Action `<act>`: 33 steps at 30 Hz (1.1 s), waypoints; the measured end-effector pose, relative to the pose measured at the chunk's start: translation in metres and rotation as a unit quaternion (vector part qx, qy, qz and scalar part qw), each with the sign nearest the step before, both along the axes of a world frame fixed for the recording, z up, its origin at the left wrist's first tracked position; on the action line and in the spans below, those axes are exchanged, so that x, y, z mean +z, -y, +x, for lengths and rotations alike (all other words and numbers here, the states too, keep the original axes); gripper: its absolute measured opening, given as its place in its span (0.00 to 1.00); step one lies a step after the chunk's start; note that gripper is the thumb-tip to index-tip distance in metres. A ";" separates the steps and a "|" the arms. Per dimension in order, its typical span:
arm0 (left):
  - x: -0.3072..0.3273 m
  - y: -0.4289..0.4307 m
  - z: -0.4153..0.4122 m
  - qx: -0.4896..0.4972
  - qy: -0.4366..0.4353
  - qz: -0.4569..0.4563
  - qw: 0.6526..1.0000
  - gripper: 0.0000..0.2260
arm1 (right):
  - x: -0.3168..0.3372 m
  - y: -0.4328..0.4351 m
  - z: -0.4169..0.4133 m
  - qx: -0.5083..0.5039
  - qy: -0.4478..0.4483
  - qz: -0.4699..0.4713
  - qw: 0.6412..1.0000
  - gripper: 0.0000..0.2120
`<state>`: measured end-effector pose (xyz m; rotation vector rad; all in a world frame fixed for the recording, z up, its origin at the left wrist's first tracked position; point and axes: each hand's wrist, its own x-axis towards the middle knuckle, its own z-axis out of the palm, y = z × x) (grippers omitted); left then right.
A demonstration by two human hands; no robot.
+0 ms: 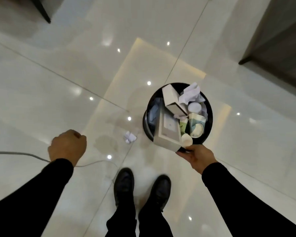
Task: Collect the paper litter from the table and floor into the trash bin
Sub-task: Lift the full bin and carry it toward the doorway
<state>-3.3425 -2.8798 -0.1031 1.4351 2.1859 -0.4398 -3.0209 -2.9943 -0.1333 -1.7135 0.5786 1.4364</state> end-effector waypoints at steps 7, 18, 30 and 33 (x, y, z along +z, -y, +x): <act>-0.037 0.018 -0.056 -0.013 -0.050 -0.150 0.987 0.11 | -0.014 0.012 -0.014 -0.038 0.031 0.046 0.998 0.15; -0.098 0.034 -0.075 -0.020 -0.065 -0.206 0.976 0.15 | -0.101 -0.002 -0.161 0.454 0.212 0.022 0.865 0.19; -0.164 -0.003 -0.039 0.037 0.094 -0.050 0.994 0.17 | -0.226 -0.040 -0.171 0.719 0.351 0.031 0.600 0.14; -0.142 0.003 -0.004 0.011 0.176 -0.053 0.983 0.11 | -0.170 -0.019 -0.164 0.617 0.262 0.074 0.739 0.13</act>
